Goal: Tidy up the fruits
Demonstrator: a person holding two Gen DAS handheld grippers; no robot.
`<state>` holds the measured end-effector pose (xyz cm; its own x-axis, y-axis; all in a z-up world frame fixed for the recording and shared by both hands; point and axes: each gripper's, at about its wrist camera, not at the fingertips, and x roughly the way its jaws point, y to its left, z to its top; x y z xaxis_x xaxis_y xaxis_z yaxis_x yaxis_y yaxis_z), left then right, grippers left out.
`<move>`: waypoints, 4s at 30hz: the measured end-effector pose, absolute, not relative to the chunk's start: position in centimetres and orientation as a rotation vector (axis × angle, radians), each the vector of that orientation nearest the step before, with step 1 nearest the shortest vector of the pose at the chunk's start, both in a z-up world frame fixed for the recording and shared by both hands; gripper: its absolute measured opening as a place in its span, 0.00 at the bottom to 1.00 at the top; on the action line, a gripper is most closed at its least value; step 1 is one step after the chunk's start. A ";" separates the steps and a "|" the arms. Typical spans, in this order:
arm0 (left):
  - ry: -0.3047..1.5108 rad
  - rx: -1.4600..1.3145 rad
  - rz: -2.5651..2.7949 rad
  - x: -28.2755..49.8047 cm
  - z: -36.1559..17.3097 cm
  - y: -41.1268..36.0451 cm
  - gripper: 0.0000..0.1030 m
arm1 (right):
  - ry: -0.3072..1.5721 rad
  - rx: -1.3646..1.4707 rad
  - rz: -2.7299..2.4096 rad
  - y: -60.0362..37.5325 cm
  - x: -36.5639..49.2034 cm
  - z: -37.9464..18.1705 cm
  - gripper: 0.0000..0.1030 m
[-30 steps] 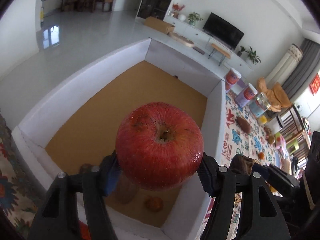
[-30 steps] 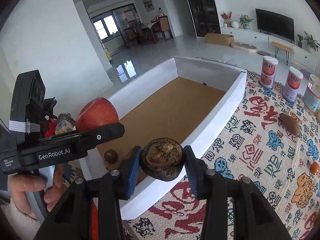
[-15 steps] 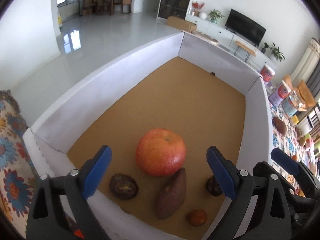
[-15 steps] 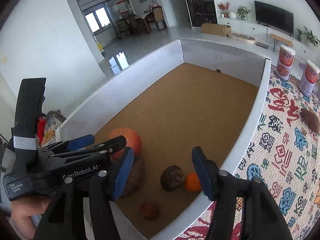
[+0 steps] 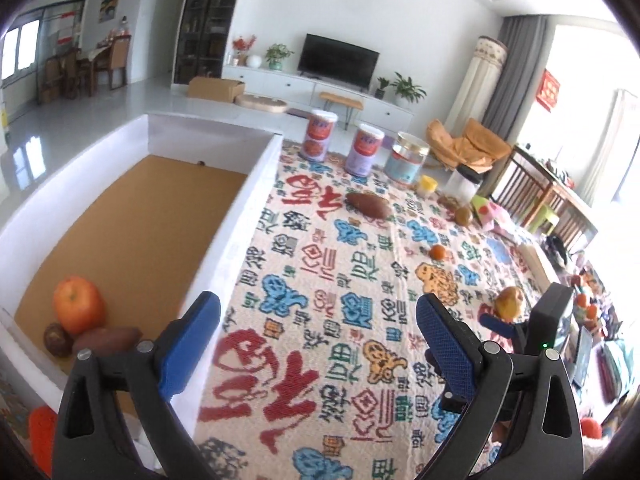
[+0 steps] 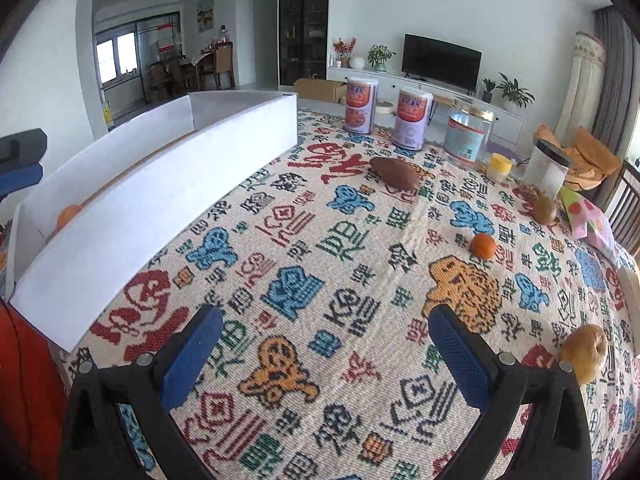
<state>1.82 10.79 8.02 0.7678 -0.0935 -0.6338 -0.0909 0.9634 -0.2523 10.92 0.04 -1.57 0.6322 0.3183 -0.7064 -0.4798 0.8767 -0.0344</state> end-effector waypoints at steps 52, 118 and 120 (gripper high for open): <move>0.920 0.037 -0.076 8.1 -5.9 -2.1 0.99 | 0.920 -0.061 0.173 -15.6 8.9 -8.1 1.00; 0.960 -0.103 -0.171 15.9 -2.0 -0.2 0.98 | 0.921 -0.061 0.174 -15.6 9.0 -8.0 1.00; 0.921 -0.193 -0.165 19.8 0.1 0.8 0.98 | 0.921 -0.061 0.174 -15.6 9.0 -8.0 1.00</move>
